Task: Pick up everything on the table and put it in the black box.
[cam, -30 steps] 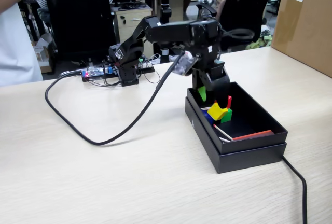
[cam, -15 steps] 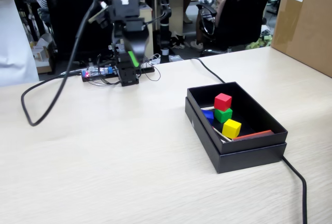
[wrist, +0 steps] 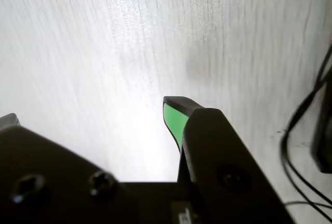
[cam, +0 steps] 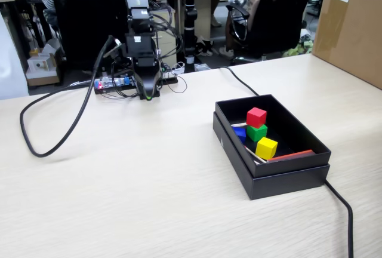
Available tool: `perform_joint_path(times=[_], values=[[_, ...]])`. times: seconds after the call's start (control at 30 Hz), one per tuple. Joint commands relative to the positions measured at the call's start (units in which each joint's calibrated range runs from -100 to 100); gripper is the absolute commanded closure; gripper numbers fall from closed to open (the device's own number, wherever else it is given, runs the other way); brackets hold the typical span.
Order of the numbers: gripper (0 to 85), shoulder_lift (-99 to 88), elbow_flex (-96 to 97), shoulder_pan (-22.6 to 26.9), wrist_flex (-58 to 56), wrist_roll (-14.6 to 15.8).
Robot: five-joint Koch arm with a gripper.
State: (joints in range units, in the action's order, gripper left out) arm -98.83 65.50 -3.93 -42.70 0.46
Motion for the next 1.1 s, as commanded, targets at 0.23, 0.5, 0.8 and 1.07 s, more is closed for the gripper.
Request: perform_joint_path(times=[0.23, 0.5, 0.8, 1.07], values=[[34.3, -1.2, 13.6, 1.4, 21.0, 1.5], [35.4, -1.2, 28.4, 1.9, 35.9, 2.2], [38.0, -1.2, 29.6, 2.4, 36.8, 3.2], [37.4, -1.2, 29.6, 2.4, 36.8, 3.2]])
